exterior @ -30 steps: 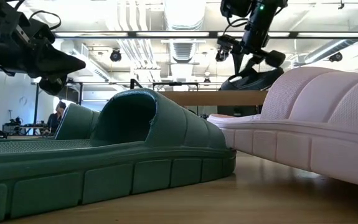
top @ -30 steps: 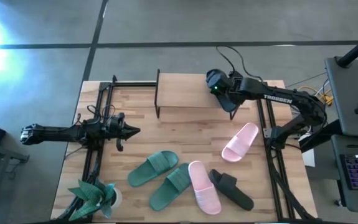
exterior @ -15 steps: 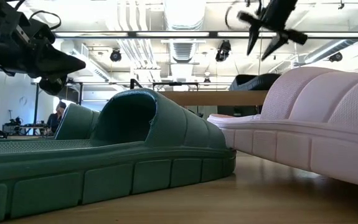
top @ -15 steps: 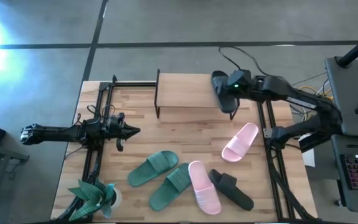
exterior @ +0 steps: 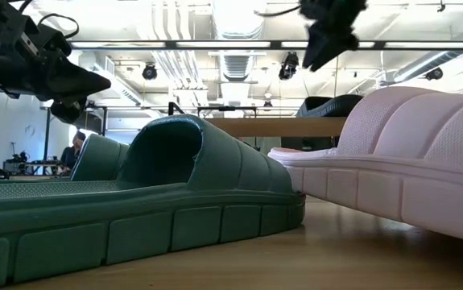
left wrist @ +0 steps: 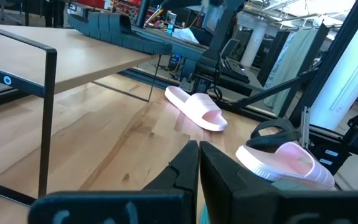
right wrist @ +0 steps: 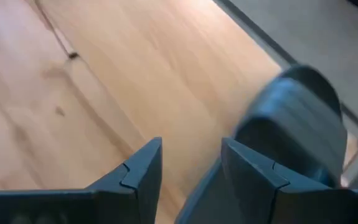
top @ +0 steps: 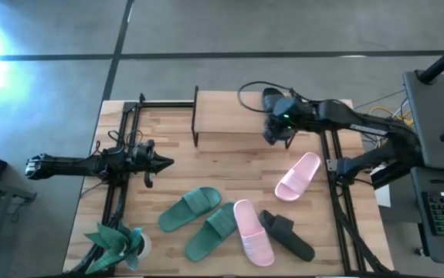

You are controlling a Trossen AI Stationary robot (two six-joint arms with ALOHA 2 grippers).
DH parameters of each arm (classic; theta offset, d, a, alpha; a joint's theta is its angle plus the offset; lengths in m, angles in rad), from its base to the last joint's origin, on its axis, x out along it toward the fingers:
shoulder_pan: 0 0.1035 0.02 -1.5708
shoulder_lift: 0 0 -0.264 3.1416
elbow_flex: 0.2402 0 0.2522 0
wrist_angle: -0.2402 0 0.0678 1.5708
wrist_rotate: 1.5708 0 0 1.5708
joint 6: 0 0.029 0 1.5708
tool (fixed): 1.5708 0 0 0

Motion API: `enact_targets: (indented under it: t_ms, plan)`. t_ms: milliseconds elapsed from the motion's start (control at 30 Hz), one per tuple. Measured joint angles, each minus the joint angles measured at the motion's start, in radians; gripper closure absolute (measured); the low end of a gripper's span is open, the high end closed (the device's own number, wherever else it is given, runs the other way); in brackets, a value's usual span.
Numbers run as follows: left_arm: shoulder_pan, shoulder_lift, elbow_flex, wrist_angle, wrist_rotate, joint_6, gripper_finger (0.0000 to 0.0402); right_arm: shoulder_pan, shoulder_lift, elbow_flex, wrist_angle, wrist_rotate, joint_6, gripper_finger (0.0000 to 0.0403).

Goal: Pick and place slides into the shelf
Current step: Put the top black slipper onto the shelf

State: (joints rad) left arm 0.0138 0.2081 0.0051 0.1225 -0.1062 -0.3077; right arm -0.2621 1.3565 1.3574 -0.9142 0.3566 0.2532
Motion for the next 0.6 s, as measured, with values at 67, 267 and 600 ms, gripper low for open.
enact_targets:
  t_ms: [67,267,600]
  plan:
    - [0.0,0.0,0.0,0.0,0.0,0.0,0.0402,-0.015,0.075,0.053,0.0,0.003,-0.072,0.0263]
    - [0.0,-0.001,0.0,0.0,0.0,0.0,0.0402,-0.073,0.3,0.252,-0.07,0.057,-0.272,0.0319]
    - [0.0,0.0,0.0,0.0,0.0,0.0,0.0402,-0.225,0.606,0.555,-0.405,0.115,-0.345,0.0393]
